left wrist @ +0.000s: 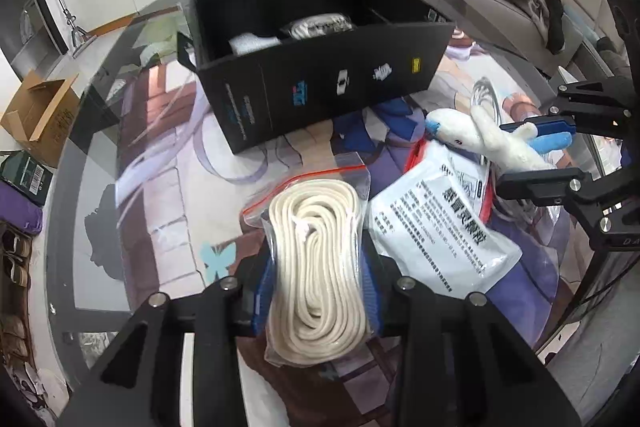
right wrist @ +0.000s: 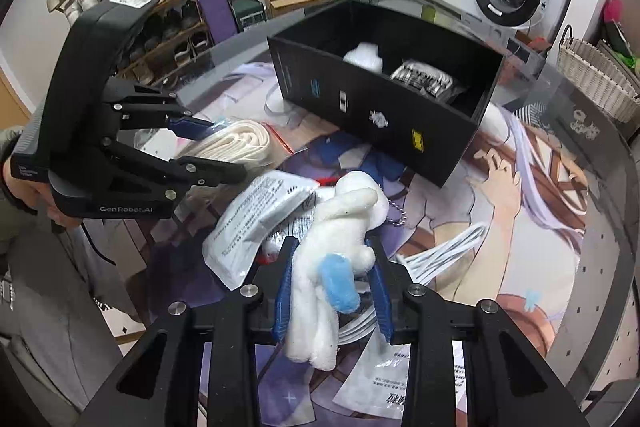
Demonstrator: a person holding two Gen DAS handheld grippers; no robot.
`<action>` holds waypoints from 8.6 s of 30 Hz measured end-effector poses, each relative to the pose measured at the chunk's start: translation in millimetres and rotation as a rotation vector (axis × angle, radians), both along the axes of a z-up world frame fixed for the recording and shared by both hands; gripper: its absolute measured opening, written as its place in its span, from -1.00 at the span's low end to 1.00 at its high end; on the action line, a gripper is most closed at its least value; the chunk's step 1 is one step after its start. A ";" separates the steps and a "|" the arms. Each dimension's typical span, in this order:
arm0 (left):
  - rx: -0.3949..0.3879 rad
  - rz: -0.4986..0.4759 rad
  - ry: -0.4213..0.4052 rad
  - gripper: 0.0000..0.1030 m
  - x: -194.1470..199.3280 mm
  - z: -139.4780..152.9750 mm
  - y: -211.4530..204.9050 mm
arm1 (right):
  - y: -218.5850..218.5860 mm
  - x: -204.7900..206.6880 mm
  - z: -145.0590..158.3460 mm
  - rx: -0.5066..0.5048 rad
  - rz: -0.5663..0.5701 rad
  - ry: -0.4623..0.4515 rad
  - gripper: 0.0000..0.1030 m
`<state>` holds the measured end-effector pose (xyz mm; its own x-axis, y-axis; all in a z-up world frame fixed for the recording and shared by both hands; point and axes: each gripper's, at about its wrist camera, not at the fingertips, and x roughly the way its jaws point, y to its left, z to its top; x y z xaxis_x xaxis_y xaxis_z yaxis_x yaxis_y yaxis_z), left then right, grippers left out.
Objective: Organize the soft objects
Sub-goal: 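Grasp the bagged cream rope with the left gripper while the right grasps the white plush toy, then carry the bagged rope with the left gripper while the right carries the plush toy over the box, then drop the rope into the box with the left gripper while the right drops the plush toy in, then reach the left gripper to the white medicine packet while the right reaches the white cable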
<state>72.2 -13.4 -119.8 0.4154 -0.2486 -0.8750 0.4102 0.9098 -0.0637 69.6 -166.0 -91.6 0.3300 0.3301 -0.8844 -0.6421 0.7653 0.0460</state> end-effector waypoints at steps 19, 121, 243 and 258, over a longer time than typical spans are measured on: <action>-0.139 0.067 -0.521 -0.30 -28.2 95.5 10.4 | -11.4 -27.1 90.8 0.260 -0.055 -0.439 -0.34; -0.168 0.223 -0.597 -0.29 67.2 104.7 17.1 | 19.8 77.9 92.2 0.292 -0.206 -0.527 -0.33; 0.069 0.041 0.077 0.45 -9.9 -10.6 -8.0 | -20.1 22.3 -32.9 -0.025 -0.162 0.123 0.31; 0.056 -0.024 0.055 -0.21 -20.5 -5.3 -24.2 | 20.8 -11.4 -38.2 -0.151 0.036 0.030 -0.47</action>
